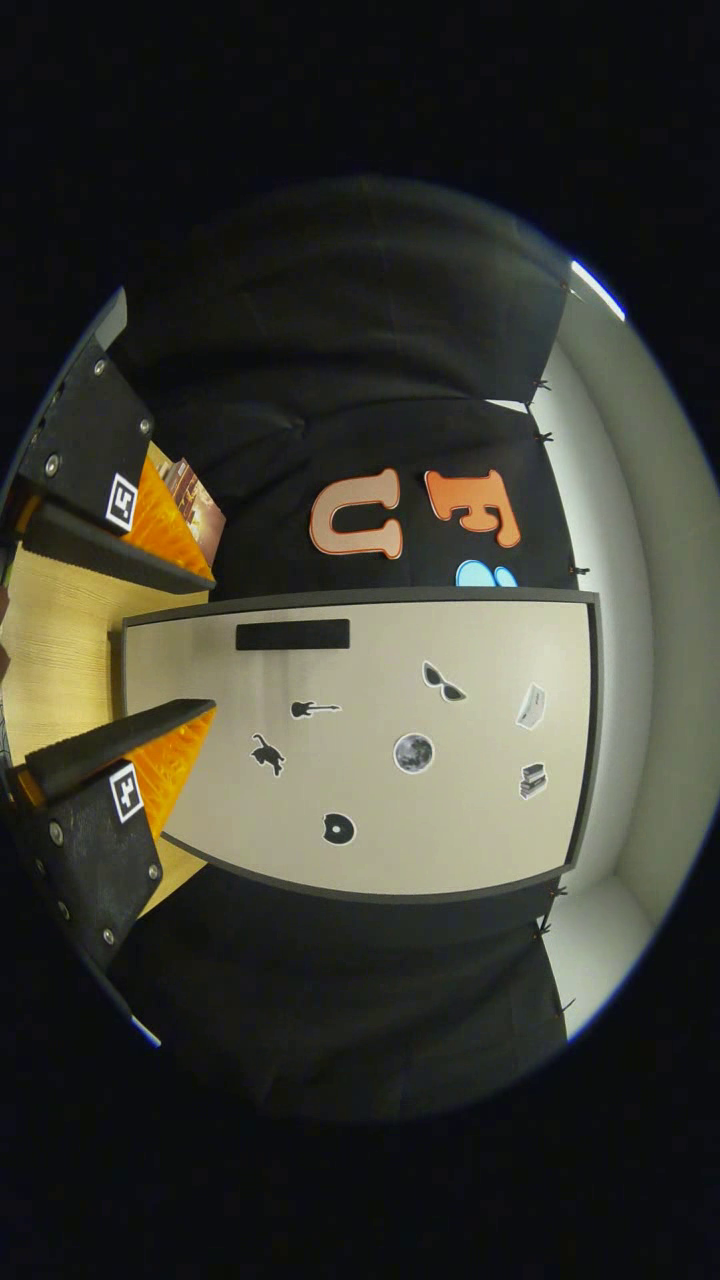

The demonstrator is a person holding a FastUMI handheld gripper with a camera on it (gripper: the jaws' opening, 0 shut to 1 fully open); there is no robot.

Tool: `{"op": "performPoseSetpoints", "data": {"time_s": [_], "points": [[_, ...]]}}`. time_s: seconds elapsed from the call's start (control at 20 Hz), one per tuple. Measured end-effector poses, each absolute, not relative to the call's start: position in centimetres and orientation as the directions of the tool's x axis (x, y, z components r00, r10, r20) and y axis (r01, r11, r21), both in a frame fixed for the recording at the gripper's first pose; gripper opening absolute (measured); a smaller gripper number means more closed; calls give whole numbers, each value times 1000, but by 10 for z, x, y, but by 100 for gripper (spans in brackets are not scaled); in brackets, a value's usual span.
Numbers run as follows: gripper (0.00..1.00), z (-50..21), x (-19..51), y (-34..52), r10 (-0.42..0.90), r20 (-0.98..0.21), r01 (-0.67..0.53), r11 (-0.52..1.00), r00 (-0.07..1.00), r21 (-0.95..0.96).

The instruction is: Open the shoe cabinet door, grab the shoes and put them into the shoe cabinet, then close the shoe cabinet door.

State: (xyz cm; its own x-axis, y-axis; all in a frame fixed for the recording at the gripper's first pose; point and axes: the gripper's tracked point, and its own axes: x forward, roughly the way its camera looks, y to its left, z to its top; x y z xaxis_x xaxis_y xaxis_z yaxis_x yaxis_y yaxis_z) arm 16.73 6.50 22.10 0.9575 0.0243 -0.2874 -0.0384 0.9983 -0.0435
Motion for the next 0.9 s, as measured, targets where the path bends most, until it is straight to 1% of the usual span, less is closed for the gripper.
{"op": "performPoseSetpoints", "data": {"time_s": [0.4,0.7,0.9], "points": [[74,264,108,24,51,-240,-57,998,969,-17],[78,290,49,-38,24,-197,-30,999,980,-27],[78,306,25,-74,12,-169,-15,1000,986,-14]]}}
